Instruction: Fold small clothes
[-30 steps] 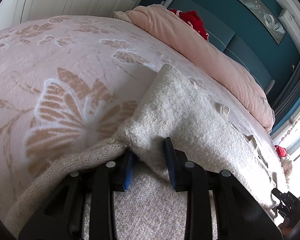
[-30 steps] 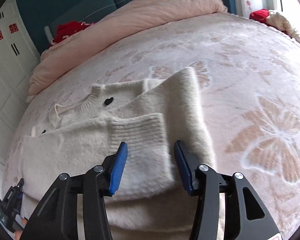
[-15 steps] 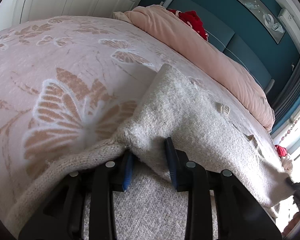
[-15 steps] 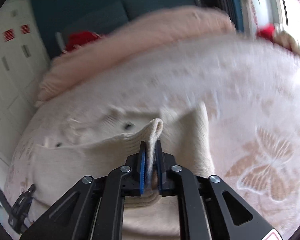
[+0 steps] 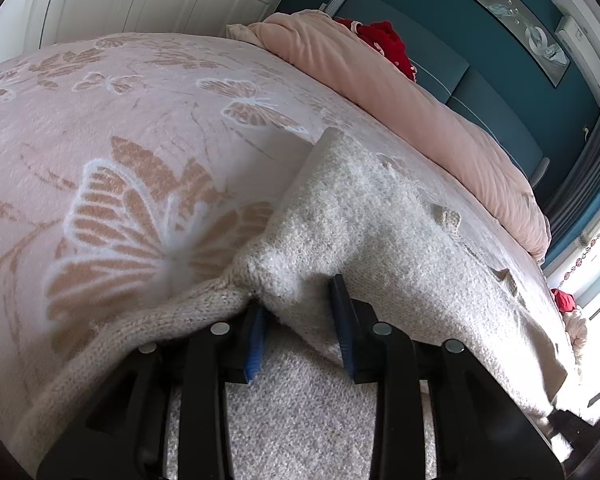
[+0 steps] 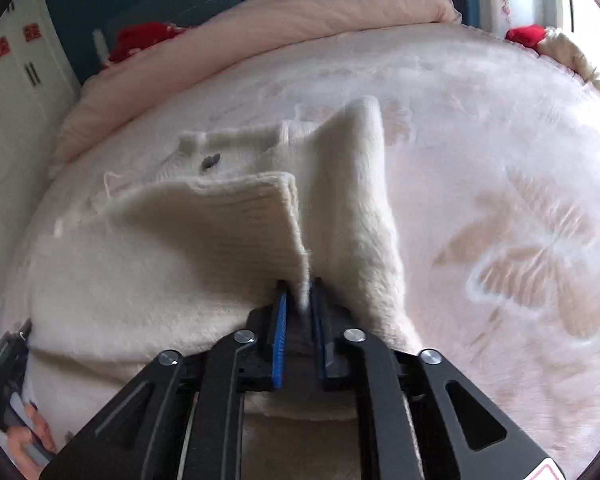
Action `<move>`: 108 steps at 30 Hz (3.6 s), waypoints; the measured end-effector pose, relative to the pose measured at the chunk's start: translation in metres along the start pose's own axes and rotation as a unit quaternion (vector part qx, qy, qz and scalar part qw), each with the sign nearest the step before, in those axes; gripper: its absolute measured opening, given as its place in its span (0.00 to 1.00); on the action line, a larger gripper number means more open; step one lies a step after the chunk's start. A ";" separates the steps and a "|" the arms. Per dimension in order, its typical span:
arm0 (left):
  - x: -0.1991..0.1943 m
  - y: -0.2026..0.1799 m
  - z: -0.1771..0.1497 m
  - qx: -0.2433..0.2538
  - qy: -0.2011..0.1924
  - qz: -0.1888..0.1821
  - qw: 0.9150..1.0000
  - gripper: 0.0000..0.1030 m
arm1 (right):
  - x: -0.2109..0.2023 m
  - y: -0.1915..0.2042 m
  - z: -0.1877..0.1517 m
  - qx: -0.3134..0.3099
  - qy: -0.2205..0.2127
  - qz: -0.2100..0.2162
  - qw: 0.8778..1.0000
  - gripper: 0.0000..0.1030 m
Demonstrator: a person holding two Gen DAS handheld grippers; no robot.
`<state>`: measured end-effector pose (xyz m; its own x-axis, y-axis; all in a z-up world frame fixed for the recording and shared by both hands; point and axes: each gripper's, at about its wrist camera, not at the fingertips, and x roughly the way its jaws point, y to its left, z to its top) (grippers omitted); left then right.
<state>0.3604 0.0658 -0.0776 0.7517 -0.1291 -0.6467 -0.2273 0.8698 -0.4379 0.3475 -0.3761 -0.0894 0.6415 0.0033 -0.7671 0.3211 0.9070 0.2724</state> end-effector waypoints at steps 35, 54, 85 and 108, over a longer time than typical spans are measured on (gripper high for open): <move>-0.220 0.089 -0.055 -0.047 0.167 -0.067 0.983 0.28 | -0.210 -0.043 -0.209 0.154 0.102 0.106 0.977 0.11; -0.370 0.083 -0.036 0.041 0.192 -0.108 0.975 0.06 | -0.365 -0.012 -0.197 -0.083 0.100 0.092 0.987 0.08; -0.384 0.143 -0.124 0.029 0.358 -0.087 0.929 0.38 | -0.359 -0.049 -0.296 0.035 0.297 0.157 0.941 0.56; -0.365 0.112 -0.087 0.022 0.312 -0.094 0.945 0.00 | -0.392 -0.065 -0.259 0.026 0.173 0.115 0.978 0.05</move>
<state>0.0070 0.1689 0.0553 0.2614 -0.5278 -0.8082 -0.0894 0.8204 -0.5647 -0.1047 -0.3276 0.0430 0.4291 0.3556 -0.8303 0.2362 0.8431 0.4831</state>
